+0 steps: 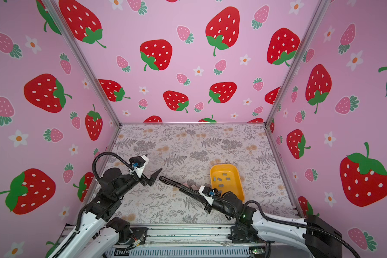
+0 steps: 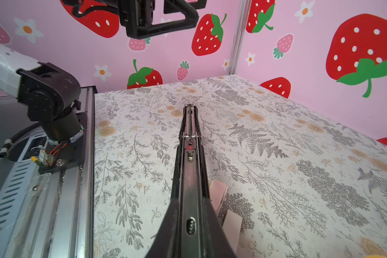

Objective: Load the staples into the stapler

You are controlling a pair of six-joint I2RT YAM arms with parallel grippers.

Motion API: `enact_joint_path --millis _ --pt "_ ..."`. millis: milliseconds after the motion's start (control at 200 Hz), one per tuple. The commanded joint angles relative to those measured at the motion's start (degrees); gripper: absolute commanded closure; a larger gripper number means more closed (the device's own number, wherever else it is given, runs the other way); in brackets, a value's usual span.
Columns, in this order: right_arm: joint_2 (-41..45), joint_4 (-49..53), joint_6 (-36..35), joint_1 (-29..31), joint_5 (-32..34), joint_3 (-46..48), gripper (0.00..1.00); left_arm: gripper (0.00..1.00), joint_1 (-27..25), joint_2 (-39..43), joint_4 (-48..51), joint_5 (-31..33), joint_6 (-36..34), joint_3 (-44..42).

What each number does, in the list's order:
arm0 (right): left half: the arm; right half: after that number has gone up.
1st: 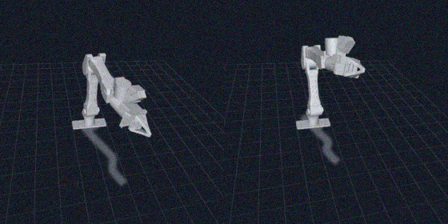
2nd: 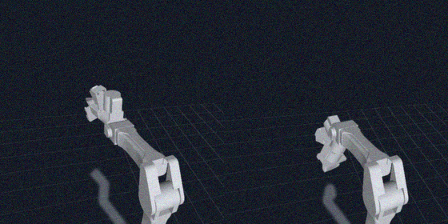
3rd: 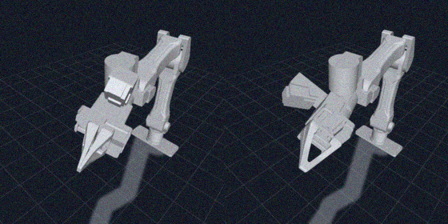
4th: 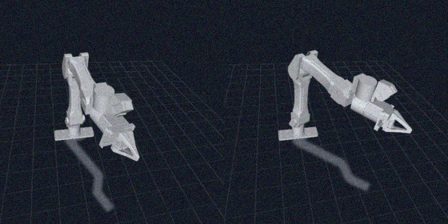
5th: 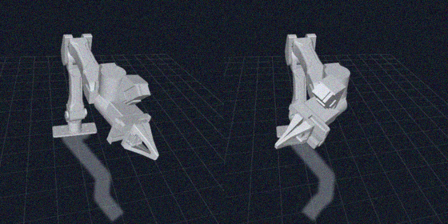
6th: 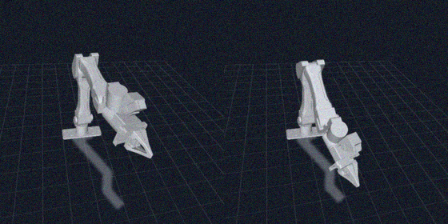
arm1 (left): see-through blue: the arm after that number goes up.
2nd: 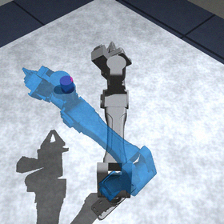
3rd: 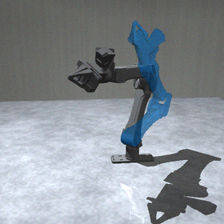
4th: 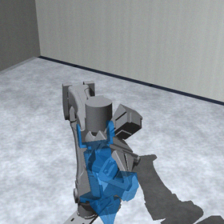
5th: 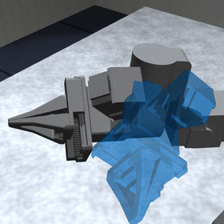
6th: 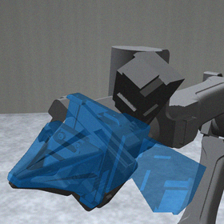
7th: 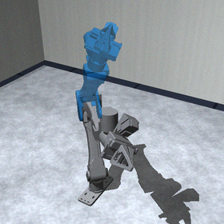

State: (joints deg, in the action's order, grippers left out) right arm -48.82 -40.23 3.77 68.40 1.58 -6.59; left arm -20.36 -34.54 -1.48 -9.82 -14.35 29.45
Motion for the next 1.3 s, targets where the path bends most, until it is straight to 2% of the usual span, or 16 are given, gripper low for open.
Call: enact_joint_path --millis 0,95,255,310,375,500,620,670,815,910,1005,1291 --pt "-2.1 -8.9 3.2 0.6 7.5 -4.4 1.0 0.01 0.2 0.4 3.1 13.8 10.6 3.1" --pt "-6.5 -10.6 5.1 1.7 12.2 -6.6 1.0 0.01 0.2 0.1 5.9 13.6 14.8 4.4" --pt "-15.1 -12.4 8.8 5.9 25.1 -12.1 1.0 0.01 0.3 1.0 0.6 10.8 24.6 -0.4" --pt "-18.1 -13.1 10.6 6.7 27.1 -14.2 1.0 0.01 0.3 1.3 -0.3 11.5 27.6 -2.2" --pt "-22.1 -15.1 12.9 7.3 27.8 -16.0 1.0 0.01 0.3 1.4 0.9 15.8 31.7 -3.3" --pt "-30.1 -16.9 19.1 7.6 30.1 -19.8 1.0 0.01 0.2 1.5 7.3 29.4 41.9 -4.4" --pt "-37.7 -16.6 22.8 8.4 31.3 -24.4 1.0 0.01 0.2 3.6 13.1 38.4 47.5 -6.4" --pt "-40.5 -16.7 24.1 8.9 32.6 -26.0 1.0 0.01 0.3 5.2 11.4 39.0 46.7 -9.2" --pt "-46.7 -16.9 27.0 10.2 36.3 -29.5 1.0 0.01 0.2 9.5 4.7 33.6 41.1 -17.0" --pt "-50.1 -15.7 27.4 10.9 38.4 -32.0 1.0 0.01 0.3 10.5 4.2 36.8 42.3 -19.6" --pt "-53.1 -15.3 28.5 11.2 40.6 -33.2 1.0 0.01 0.2 11.1 3.1 34.7 41.3 -20.2" --pt "-58.6 -12.9 34.8 11.5 46.0 -34.9 1.0 0.01 0.3 9.2 -0.3 34.4 41.5 -21.5"
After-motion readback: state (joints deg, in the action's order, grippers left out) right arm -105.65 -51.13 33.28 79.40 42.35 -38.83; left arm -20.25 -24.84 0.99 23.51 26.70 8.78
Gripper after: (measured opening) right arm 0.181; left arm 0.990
